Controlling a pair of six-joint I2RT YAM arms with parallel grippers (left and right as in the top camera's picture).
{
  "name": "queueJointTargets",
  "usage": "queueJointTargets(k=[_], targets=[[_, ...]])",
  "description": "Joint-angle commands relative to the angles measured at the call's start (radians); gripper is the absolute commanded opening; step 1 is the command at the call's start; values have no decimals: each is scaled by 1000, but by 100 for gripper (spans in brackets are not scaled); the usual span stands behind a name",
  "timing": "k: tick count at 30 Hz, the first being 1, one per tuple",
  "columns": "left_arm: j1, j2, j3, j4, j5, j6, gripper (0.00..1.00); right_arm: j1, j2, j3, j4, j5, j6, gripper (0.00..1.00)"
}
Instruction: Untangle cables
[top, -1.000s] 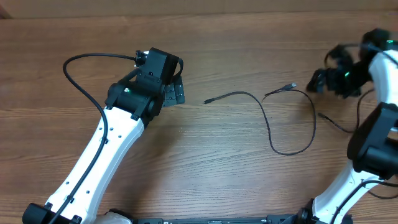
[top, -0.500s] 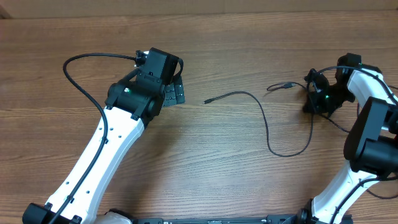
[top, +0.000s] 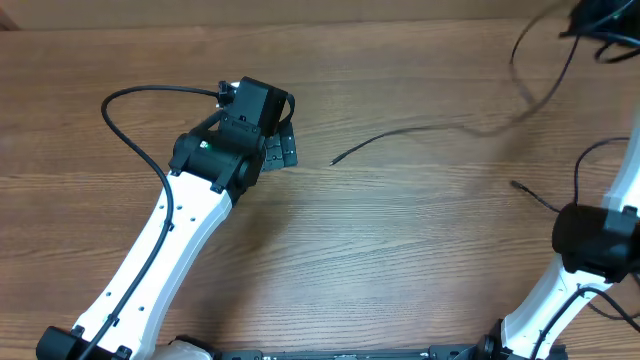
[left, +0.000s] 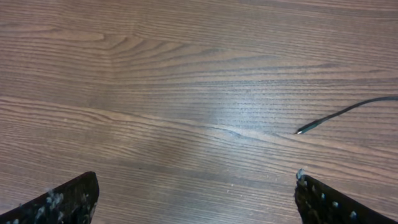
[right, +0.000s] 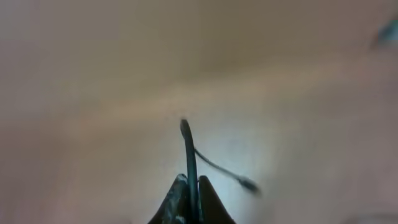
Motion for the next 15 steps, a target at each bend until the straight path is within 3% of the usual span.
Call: queueJointTargets(k=[1, 4, 8, 11, 15], targets=[[0, -11, 9, -2, -3, -11, 100, 0, -21, 184, 146, -5, 147, 4], [0, -11, 9, -2, -3, -11, 100, 0, -21, 211, 358, 38, 224, 4], [0, -11, 9, -2, -3, -11, 100, -1, -19, 209, 525, 357, 234, 4], [0, -11, 9, -2, -3, -11, 100, -18, -19, 209, 580, 578, 233, 4], [0, -11, 9, -2, -3, -11, 100, -67, -12, 149, 579, 590, 249, 4]])
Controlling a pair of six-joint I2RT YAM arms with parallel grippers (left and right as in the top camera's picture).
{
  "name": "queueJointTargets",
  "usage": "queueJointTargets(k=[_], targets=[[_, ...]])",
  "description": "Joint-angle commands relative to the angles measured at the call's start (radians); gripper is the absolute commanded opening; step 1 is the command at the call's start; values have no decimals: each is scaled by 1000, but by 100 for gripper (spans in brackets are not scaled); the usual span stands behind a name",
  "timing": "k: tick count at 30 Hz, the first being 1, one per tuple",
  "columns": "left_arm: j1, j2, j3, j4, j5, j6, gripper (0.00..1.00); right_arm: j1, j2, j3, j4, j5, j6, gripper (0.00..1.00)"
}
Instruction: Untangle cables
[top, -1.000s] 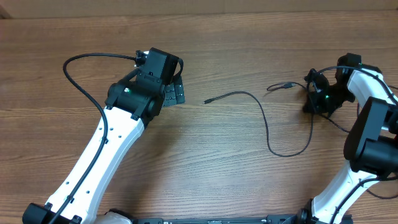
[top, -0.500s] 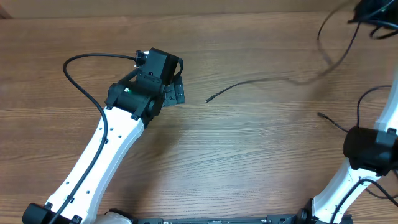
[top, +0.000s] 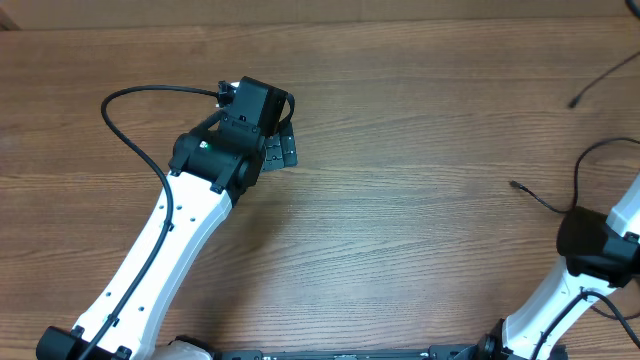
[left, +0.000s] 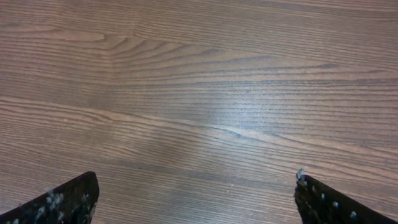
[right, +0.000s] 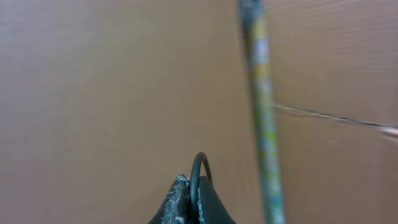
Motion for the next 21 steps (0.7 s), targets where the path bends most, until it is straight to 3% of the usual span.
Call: queueJointTargets(k=[1, 10, 12, 15, 21], targets=[[0, -11, 9, -2, -3, -10, 100, -34, 6, -73, -3, 69, 34, 4], [0, -11, 9, -2, -3, -10, 100, -66, 7, -487, 5, 65, 61, 4], [0, -11, 9, -2, -3, -10, 100, -78, 7, -612, 15, 65, 134, 4], [0, -11, 9, -2, -3, -10, 100, -104, 7, -732, 30, 43, 218, 4], [0, -11, 9, -2, -3, -10, 100, -128, 9, -885, 83, -41, 217, 4]])
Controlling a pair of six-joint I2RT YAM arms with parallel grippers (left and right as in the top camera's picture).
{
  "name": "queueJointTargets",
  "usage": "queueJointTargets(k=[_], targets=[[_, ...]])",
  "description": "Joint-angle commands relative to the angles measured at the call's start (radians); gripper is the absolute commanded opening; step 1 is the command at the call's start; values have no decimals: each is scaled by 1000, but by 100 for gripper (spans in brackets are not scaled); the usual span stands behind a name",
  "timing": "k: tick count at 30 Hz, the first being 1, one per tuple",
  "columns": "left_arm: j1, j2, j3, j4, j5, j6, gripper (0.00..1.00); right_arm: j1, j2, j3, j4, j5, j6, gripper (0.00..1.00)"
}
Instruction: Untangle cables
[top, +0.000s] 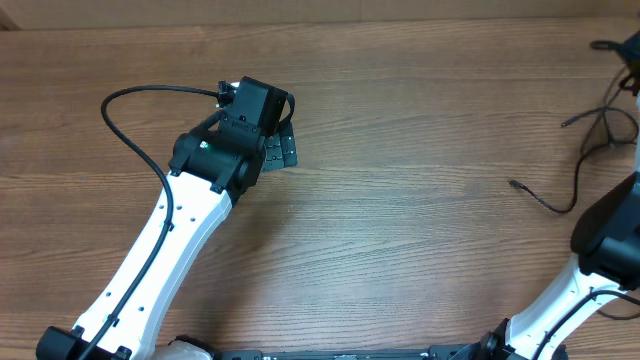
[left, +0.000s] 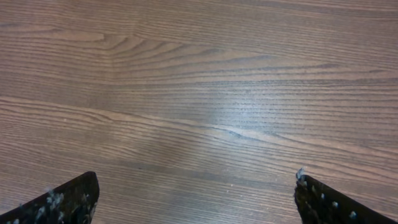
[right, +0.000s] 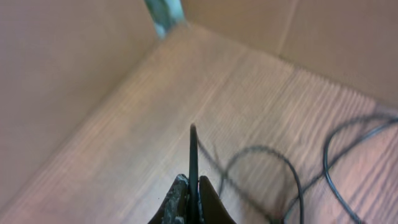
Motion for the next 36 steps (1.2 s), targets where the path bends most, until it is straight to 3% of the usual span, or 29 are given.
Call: queueJointTargets(k=[1, 9, 10, 11, 12, 13, 20, 22, 28, 36], targets=[[0, -11, 9, -2, -3, -11, 100, -5, -10, -61, 29, -33, 22, 4], [0, -11, 9, -2, -3, -11, 100, -4, 48, -71, 35, -153, 18, 6], [0, -11, 9, -2, -3, -11, 100, -4, 53, -71, 34, -159, 18, 23], [0, -11, 9, -2, -3, -11, 100, -4, 55, -71, 34, -164, 19, 60], [0, -11, 9, -2, -3, -11, 100, -4, 55, -71, 36, -164, 19, 86], [0, -11, 9, -2, -3, -11, 100, -4, 55, -71, 35, -164, 18, 100], [0, -11, 9, -2, -3, -11, 100, -4, -51, -21, -24, -173, -69, 100], [0, -11, 9, -2, -3, -11, 100, -1, -164, -21, 12, -356, -146, 100], [0, -11, 9, -2, -3, -11, 100, -1, -378, -21, 39, -643, -166, 100], [0, -11, 9, -2, -3, -11, 100, 57, -547, -21, -404, -801, -166, 100]])
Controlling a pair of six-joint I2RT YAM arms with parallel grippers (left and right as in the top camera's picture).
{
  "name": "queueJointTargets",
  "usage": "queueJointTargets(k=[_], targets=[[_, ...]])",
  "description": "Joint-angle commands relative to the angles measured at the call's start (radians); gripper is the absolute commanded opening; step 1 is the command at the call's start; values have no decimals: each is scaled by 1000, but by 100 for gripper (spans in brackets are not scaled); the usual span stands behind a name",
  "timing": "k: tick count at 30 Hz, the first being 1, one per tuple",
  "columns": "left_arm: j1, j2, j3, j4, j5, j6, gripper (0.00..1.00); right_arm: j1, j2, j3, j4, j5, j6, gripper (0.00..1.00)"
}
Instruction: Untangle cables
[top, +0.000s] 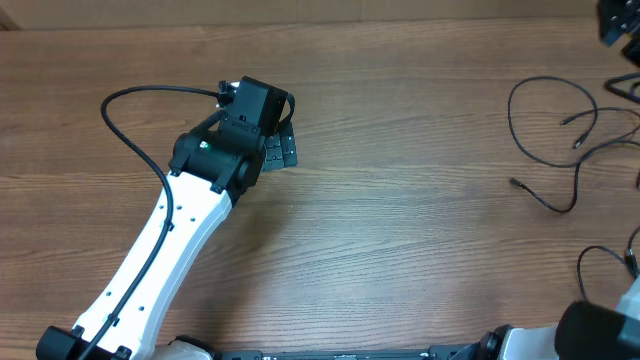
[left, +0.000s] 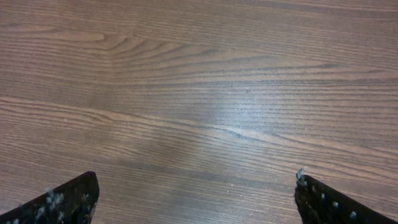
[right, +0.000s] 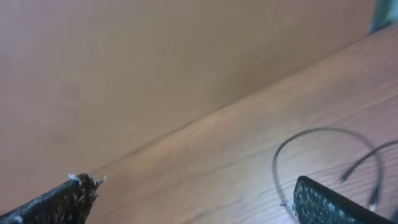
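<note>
Thin black cables lie at the table's right side. One forms a loop (top: 548, 122) with a free end (top: 566, 120) inside it; another end (top: 515, 184) points left lower down. My right gripper (top: 616, 20) is at the far right corner; its wrist view shows it (right: 193, 182) open and empty, with the loop (right: 310, 140) on the table beyond its right finger. My left gripper (top: 281, 150) rests mid-left, open (left: 196, 180) over bare wood, holding nothing.
A brown cardboard wall (right: 155, 68) runs along the table's far edge. The left arm's own black lead (top: 130, 110) arcs over the left side. More cable strands (top: 610, 150) trail off the right edge.
My right gripper was shut on a cable above the far right corner; now it is open and the cable lies on the table as a loop. The left arm has not moved.
My right gripper was shut on a cable whose free end lay mid-table, in the left wrist's view. Then that end was at the far right edge. Then the gripper held it low over the right corner. Now it lies released there.
</note>
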Motion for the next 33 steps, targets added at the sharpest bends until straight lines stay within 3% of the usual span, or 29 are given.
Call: queueJointTargets(k=[1, 4, 9, 33], targets=[[0, -11, 9, -2, -3, -11, 100, 53, -38, 4, -159, -94, -4, 100], [0, -11, 9, -2, -3, -11, 100, 119, -37, 3, -346, -96, -4, 100], [0, -11, 9, -2, -3, -11, 100, 174, -37, 3, -513, -92, -4, 100], [0, -9, 9, -13, 14, -14, 100, 174, -37, 3, -518, -91, -4, 100]])
